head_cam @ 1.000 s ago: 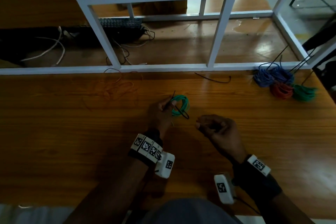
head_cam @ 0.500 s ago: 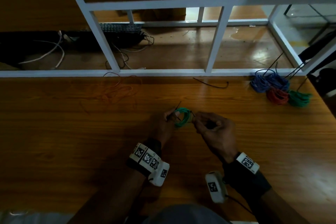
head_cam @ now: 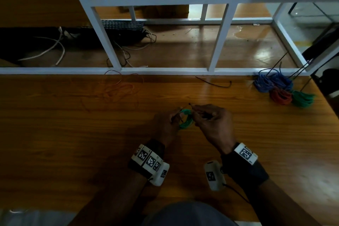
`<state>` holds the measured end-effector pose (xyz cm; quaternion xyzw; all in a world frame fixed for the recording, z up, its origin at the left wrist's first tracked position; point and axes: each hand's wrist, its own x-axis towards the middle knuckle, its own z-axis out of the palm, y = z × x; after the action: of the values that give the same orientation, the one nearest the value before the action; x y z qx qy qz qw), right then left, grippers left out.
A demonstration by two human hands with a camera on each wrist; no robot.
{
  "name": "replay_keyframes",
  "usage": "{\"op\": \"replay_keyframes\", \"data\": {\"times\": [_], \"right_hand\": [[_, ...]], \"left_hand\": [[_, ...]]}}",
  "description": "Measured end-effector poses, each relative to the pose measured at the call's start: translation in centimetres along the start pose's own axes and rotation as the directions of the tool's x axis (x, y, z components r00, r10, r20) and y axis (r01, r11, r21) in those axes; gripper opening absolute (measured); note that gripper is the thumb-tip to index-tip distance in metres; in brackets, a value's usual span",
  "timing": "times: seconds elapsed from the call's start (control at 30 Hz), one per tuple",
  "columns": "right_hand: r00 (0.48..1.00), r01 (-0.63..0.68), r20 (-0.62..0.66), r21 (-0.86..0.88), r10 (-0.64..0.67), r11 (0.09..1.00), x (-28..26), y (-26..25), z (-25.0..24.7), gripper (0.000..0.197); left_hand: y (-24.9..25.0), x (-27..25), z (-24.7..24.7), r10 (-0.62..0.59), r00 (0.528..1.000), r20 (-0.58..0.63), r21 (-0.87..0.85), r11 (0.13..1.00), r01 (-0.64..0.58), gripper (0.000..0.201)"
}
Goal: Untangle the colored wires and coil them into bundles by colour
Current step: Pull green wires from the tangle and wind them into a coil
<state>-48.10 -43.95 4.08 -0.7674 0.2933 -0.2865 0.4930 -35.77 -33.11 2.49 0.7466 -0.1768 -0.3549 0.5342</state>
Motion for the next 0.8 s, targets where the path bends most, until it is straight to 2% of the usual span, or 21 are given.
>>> {"op": "replay_keyframes", "data": {"times": [0.1,0.17,0.3,0.4,0.5,0.57,0.67,0.8], "right_hand": [[1.0,0.015,-0.003,-0.062,-0.015,0.998,0.0,0.2,0.3,0.018],[0.999,0.032,-0.003,-0.103,-0.033,0.994,0.0,0.3,0.5,0.017],[0.999,0.041,0.017,-0.142,-0.039,0.989,0.0,0.2,0.4,0.017],[0.997,0.058,0.052,-0.188,-0.049,0.98,-0.1,0.0,0.3,0.017],[0.996,0.073,0.074,-0.223,-0.058,0.972,-0.2,-0.2,0.3,0.017],[0.996,0.069,0.075,-0.233,-0.052,0.97,-0.4,-0.3,0.5,0.017],[0.997,0.027,0.077,-0.192,-0.012,0.981,-0.5,-0.7,0.6,0.014],[0.996,-0.005,0.083,-0.177,0.02,0.984,-0.5,-1.1,0.1,0.011]], "left_hand": [[-0.8,0.0,-0.5,0.06,0.996,-0.069,0.279,0.959,-0.038,0.031],[-0.9,0.0,-0.7,0.082,0.994,-0.07,0.333,0.941,-0.054,0.031],[-0.3,-0.3,-0.7,0.208,0.977,-0.049,0.332,0.926,-0.181,0.037],[-0.3,-0.3,-0.8,0.328,0.943,-0.05,0.366,0.885,-0.289,0.028],[0.1,-0.4,-0.8,0.386,0.922,-0.02,0.385,0.854,-0.349,0.027],[-0.1,-0.3,-0.7,0.416,0.909,0.001,0.452,0.811,-0.372,0.027],[-0.4,-0.2,-0.7,0.417,0.909,0.022,0.446,0.81,-0.382,0.033],[0.4,-0.6,-0.9,0.411,0.91,0.06,0.454,0.8,-0.392,0.029]]}}
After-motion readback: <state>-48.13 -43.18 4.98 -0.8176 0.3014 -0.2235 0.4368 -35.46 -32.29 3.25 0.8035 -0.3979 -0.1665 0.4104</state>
